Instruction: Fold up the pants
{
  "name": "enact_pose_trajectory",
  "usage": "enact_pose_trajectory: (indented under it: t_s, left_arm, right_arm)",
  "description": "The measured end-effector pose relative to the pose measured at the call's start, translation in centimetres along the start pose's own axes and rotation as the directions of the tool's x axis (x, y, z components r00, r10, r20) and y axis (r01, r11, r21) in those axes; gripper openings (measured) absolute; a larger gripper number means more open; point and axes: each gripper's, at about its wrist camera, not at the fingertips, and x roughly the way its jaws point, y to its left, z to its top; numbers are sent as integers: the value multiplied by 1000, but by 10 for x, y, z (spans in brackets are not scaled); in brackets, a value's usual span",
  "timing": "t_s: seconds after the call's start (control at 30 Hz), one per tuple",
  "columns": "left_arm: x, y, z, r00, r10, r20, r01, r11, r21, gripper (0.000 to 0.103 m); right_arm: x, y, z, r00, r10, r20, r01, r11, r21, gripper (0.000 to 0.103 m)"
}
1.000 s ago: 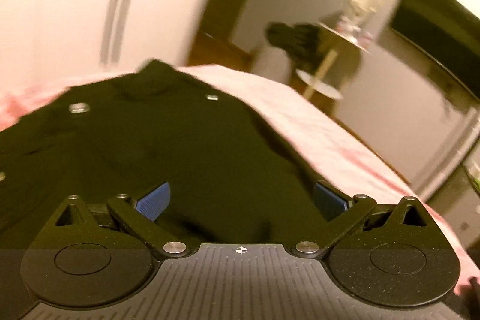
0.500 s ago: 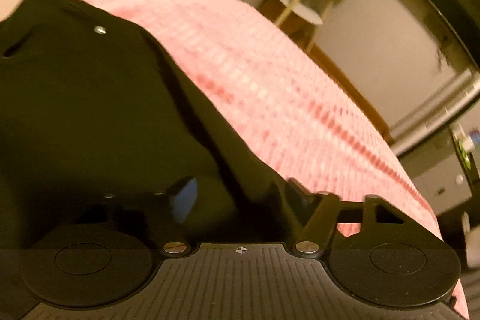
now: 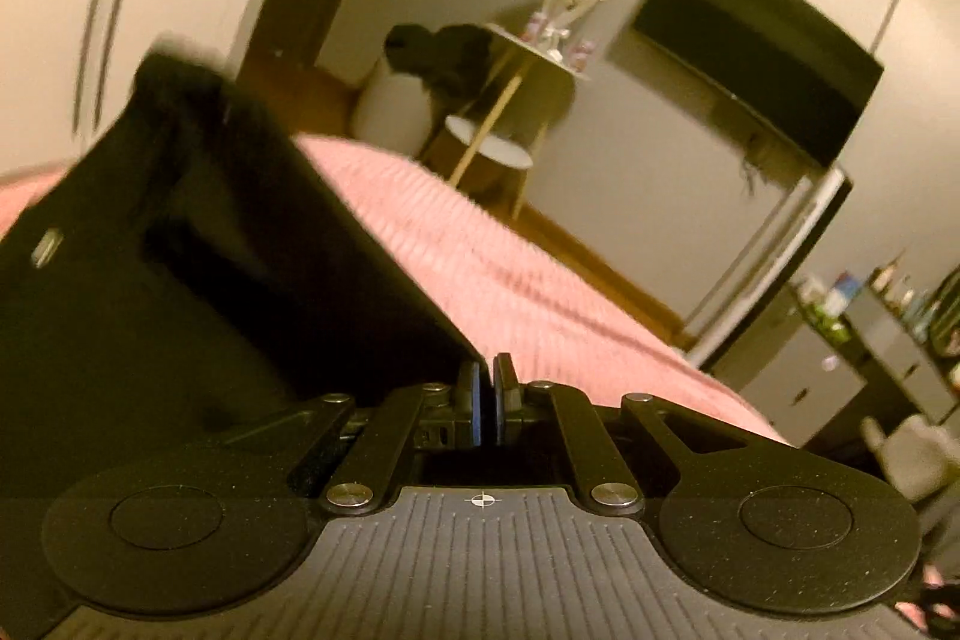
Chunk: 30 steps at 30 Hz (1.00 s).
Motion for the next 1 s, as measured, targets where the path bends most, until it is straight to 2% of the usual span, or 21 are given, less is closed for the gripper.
enact_pose_trajectory:
  t_s: [0.13,0.2,0.23,0.27,0.3,0.33,0.4,0.47,0.53,0.63,0.7,0.77,0.8,0.83,0.87,0.93,1.0]
  left_arm:
    - [-32,17,-64,994,84,-74,-86,996,-23,8]
    - [-32,30,-83,974,169,-151,-173,985,-17,12]
    - [-32,40,-85,962,214,-168,-224,974,-43,11]
    - [-34,49,-81,956,249,-154,-262,962,-71,13]
    - [-37,58,-74,950,289,-120,-302,948,-98,26]
    - [-39,66,-65,940,327,-92,-337,933,-123,54]
    - [-41,81,-51,923,385,-31,-384,909,-163,86]
    - [-43,99,-40,903,429,6,-420,887,-191,87]
    - [-31,115,-31,888,460,-24,-454,866,-207,87]
    - [-20,139,-31,902,426,-72,-428,857,-288,85]
    - [-19,148,-32,914,401,-63,-399,859,-321,85]
    - [-10,149,-28,915,401,-47,-395,863,-316,85]
    - [-5,147,-26,916,398,-43,-392,870,-300,83]
    - [0,144,-25,919,390,-50,-388,879,-278,70]
    - [7,146,-23,923,380,-62,-382,886,-262,63]
    - [24,143,-19,916,392,-86,-401,883,-244,62]
    - [26,149,-18,920,383,-83,-391,880,-271,58]
  right_arm:
    - [0,-35,-17,997,-65,-42,67,996,60,6]
    - [5,-51,-29,992,-98,-80,106,990,94,10]
    - [9,-57,-33,987,-119,-104,130,986,107,14]
    - [12,-62,-37,984,-126,-127,141,983,117,17]
    - [13,-66,-40,982,-129,-138,146,981,125,18]
    - [11,-69,-42,983,-123,-138,141,981,133,19]
    - [10,-76,-43,986,-83,-142,107,981,164,20]
    - [10,-84,-42,986,-39,-161,72,975,208,26]
    - [11,-91,-41,984,-8,-175,51,969,241,29]
    - [11,-98,-39,983,11,-185,38,965,260,32]
    - [9,-102,-39,983,17,-183,32,965,262,34]
    - [8,-104,-36,984,19,-178,29,964,266,38]
    - [8,-106,-35,984,22,-177,27,963,268,38]
    - [9,-107,-34,983,25,-180,26,962,272,38]
    - [9,-109,-32,983,28,-182,23,962,274,38]
    - [10,-110,-30,984,24,-176,24,963,268,38]
    - [15,-108,-26,985,19,-173,24,969,246,38]
